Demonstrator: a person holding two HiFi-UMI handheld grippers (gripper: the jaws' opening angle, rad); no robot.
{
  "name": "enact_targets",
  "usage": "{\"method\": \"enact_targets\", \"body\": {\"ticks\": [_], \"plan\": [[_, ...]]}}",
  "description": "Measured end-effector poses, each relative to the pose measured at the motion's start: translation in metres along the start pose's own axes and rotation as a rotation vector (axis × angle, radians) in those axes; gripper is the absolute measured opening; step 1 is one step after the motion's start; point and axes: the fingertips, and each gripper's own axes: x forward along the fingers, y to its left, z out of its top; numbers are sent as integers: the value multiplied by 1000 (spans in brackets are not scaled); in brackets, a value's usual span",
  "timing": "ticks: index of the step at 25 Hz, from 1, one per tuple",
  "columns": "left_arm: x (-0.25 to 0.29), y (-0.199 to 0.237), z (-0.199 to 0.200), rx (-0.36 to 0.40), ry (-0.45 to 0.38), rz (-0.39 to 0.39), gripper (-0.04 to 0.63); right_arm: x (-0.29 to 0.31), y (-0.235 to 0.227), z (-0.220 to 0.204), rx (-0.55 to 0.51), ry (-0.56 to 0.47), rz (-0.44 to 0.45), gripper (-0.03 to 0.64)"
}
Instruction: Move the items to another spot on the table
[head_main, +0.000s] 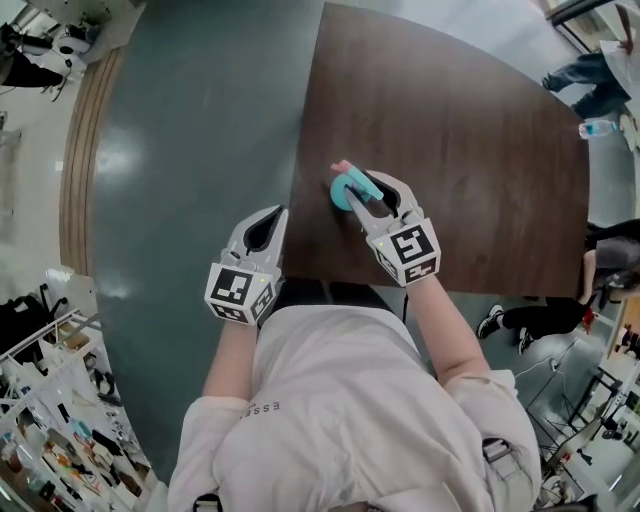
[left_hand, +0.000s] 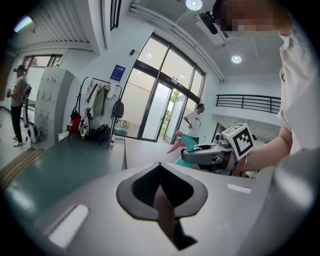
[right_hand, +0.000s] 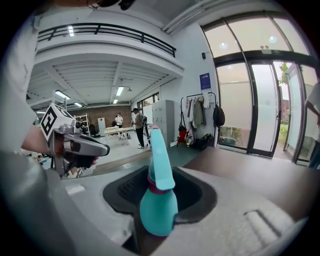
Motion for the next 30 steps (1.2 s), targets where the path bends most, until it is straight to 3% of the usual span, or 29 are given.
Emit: {"method": "enact_targets", "body": {"ticks": [5, 9, 12, 19, 24, 30], "plan": [[10, -2, 18, 52, -12, -84, 17, -27, -11, 16, 27, -55, -107, 140], [21, -24, 36, 37, -8, -191, 17, -58, -22, 19, 71, -85, -197, 140], [41, -57, 47, 112, 1, -256, 17, -94, -40, 10, 109, -104, -271, 140], [86, -159, 53, 218, 18, -426, 17, -194, -80, -30, 203, -131, -431, 140], [102, -232, 49, 234, 8, -494, 17, -265, -101, -50, 239, -151, -500, 140], [132, -352, 18, 264, 33, -642, 17, -375, -127, -88, 228, -136, -638, 140]]}}
